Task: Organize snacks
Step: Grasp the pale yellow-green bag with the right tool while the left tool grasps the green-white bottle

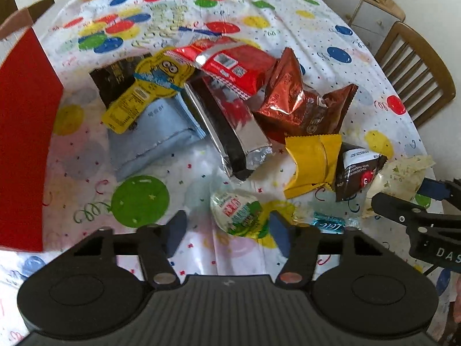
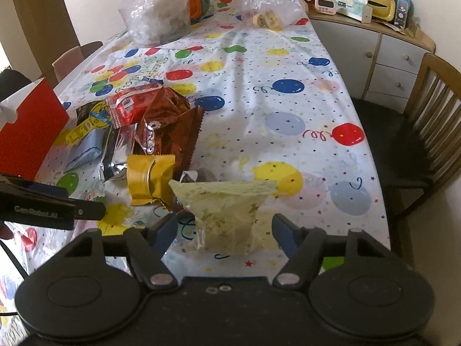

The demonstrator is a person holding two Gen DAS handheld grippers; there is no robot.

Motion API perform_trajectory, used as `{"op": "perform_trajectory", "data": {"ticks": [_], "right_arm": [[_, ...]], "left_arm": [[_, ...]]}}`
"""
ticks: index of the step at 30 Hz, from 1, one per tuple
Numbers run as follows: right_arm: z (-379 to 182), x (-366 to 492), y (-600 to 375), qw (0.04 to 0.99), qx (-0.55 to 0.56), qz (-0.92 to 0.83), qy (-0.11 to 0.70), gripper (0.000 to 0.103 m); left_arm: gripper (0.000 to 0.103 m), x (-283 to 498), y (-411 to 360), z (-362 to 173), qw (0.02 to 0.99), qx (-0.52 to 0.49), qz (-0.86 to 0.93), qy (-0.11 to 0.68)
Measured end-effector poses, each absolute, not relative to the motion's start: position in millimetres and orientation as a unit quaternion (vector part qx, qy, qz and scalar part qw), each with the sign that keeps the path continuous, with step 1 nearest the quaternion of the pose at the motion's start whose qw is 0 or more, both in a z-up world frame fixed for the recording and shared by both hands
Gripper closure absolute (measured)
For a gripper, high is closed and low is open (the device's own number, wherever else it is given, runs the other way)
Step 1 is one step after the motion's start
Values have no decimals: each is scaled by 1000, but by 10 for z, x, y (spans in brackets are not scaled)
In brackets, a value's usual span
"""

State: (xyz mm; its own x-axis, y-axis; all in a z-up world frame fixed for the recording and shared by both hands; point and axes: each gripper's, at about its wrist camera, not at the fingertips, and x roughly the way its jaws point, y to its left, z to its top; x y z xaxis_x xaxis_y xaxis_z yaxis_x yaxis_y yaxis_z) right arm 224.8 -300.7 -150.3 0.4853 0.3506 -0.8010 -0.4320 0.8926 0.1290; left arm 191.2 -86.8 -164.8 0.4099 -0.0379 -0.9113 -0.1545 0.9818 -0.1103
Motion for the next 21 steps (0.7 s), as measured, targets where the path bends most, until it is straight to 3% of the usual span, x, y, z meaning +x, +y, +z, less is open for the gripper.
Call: {"op": "perform_trajectory", "data": {"ticks": [9, 12, 21], "right_arm": [[-1540, 2284, -2996, 856, -44, 233, 459, 58], [-1541, 2285, -3007, 857, -43, 231, 459, 61], [-1493, 2237, -3033, 858, -36, 240, 453, 69]], "left_arm": [[60, 1944, -896, -1657, 839, -70, 41, 539], [69, 1929, -876, -1657, 842, -69, 45, 533], [70, 1862, -836, -1641, 844, -83, 51, 527]]}}
